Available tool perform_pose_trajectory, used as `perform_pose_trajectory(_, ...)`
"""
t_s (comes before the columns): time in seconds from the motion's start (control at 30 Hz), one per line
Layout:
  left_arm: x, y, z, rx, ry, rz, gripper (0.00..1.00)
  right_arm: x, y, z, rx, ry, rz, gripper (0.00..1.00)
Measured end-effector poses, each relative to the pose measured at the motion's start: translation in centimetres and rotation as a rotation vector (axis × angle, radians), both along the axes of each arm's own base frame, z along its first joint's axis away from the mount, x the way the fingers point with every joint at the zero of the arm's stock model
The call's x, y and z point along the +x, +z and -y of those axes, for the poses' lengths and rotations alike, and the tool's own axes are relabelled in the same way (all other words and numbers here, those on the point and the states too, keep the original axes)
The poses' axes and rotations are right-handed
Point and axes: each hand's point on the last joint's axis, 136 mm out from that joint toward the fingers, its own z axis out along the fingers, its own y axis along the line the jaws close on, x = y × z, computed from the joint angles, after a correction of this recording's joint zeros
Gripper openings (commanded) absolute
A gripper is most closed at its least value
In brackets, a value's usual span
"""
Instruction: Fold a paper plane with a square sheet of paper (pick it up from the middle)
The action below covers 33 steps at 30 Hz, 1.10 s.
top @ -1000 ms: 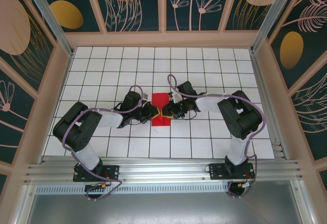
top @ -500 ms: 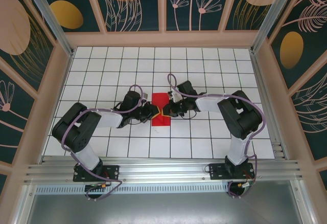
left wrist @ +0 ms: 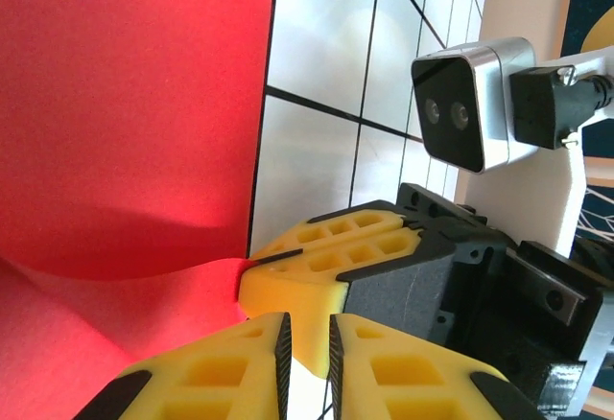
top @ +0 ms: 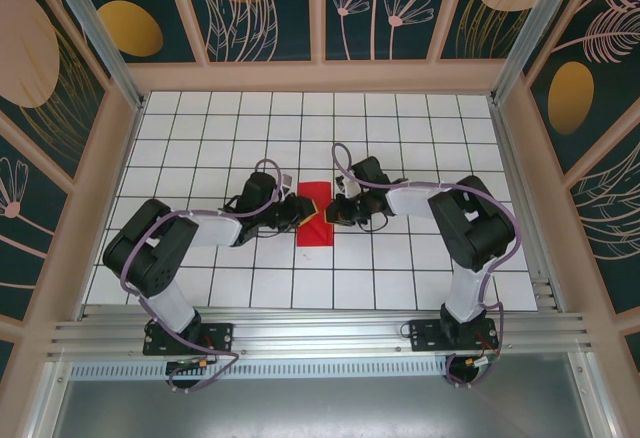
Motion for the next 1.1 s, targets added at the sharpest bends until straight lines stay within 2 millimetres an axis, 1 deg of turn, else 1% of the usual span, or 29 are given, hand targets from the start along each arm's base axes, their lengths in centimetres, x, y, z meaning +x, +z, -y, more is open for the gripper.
perform_pose_trajectory(0.27, 0.3, -0.8, 0.4, 0.006, -0.012, -0.018, 0.21, 0.6, 0.0, 0.2, -0.024, -0.006, 0.027, 0.08)
perform_pose_trajectory(0.67, 0.8, -1.0, 0.8, 0.005, -0.022, -0.015, 0.20, 1.2, -0.9, 0.6, -0.064, -0.027, 0.039, 0.08)
perform_pose_trajectory(1.1, 0.9, -1.2, 1.1, 0.008, -0.027, -0.016, 0.20, 1.3, -1.0, 0.7, -0.070, -0.028, 0.044, 0.08)
